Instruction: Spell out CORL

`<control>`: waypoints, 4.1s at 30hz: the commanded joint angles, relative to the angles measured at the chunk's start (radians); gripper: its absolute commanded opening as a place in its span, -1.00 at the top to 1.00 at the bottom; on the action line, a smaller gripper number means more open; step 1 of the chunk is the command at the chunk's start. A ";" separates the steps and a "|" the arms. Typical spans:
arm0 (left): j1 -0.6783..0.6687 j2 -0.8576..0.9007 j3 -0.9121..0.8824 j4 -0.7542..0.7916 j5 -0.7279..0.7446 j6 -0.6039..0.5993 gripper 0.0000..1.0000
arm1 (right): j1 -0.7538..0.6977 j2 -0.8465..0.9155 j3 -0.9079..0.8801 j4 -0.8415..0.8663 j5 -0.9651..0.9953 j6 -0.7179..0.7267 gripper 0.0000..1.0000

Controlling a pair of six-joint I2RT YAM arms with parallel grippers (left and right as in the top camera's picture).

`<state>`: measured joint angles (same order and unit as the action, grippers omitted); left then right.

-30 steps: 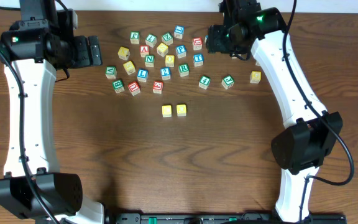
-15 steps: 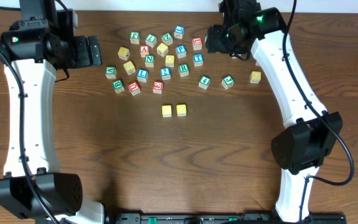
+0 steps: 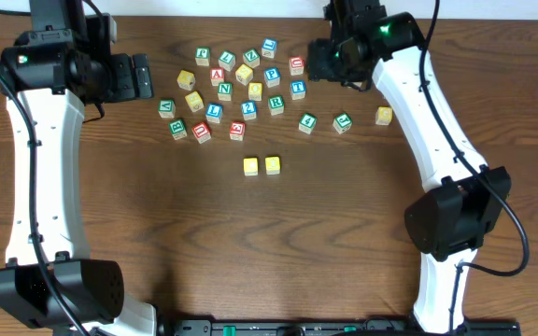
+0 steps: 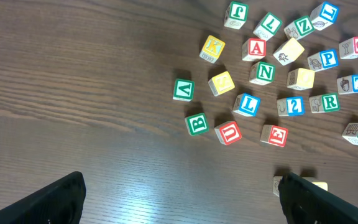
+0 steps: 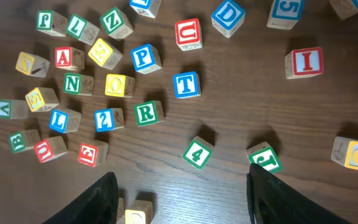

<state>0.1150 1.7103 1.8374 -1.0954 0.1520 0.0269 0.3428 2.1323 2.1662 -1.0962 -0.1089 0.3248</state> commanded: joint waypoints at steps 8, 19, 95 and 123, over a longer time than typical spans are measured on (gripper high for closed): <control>-0.003 0.002 0.026 -0.002 0.005 0.006 -0.95 | 0.015 0.014 -0.004 0.003 -0.002 -0.012 -0.23; -0.003 0.002 0.026 -0.002 0.005 0.006 -0.95 | 0.018 0.014 -0.004 0.004 -0.001 -0.012 -0.23; -0.200 0.396 0.025 0.321 0.007 -0.055 -0.73 | -0.070 0.015 -0.004 -0.008 0.005 -0.027 -0.29; -0.277 0.461 -0.055 0.344 -0.079 -0.054 -0.58 | -0.066 0.015 -0.004 -0.014 0.005 -0.038 -0.30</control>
<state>-0.1555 2.1693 1.7916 -0.7628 0.0917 -0.0261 0.2752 2.1387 2.1651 -1.1072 -0.1078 0.3023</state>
